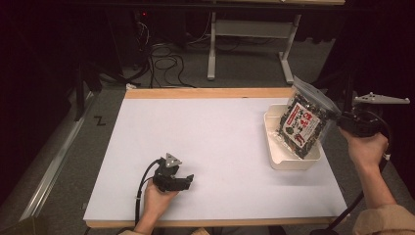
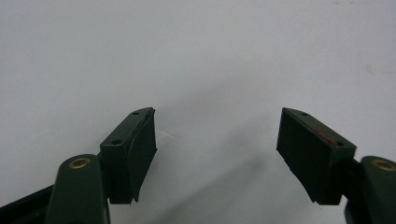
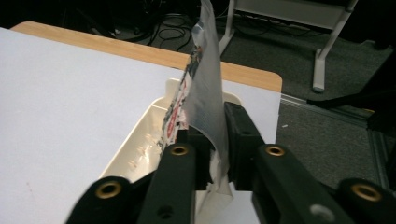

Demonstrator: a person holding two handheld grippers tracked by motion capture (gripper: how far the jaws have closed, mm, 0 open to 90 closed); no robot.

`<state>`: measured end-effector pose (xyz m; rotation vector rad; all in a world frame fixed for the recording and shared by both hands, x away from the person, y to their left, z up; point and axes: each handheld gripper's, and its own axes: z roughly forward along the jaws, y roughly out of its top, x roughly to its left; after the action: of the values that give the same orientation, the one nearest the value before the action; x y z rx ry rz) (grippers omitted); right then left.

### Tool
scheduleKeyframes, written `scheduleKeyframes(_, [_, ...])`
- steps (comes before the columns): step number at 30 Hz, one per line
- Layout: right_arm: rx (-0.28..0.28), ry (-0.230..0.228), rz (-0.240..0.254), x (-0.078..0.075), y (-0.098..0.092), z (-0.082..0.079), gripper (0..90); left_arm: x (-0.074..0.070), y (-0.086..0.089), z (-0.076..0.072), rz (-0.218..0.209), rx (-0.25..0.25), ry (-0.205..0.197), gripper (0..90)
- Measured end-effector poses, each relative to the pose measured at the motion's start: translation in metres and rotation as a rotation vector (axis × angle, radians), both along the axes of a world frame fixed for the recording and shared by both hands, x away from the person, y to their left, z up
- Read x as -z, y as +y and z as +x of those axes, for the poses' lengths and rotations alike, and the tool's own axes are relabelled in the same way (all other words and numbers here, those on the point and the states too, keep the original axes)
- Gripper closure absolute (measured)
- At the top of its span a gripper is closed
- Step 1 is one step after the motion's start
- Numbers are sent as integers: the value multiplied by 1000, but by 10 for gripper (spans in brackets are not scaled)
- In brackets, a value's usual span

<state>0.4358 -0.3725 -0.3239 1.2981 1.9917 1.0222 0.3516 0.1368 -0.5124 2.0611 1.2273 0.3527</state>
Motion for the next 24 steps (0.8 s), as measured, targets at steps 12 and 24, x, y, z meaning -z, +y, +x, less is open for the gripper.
scheduleKeyframes(12, [34, 4, 26, 8, -12, 1, 746, -2, 1, 0, -20, -8, -10, 293])
scheduleKeyframes(24, [59, 1, 16, 7, -15, -3, 552, -4, 3, -4, -22, -16, -27, 295])
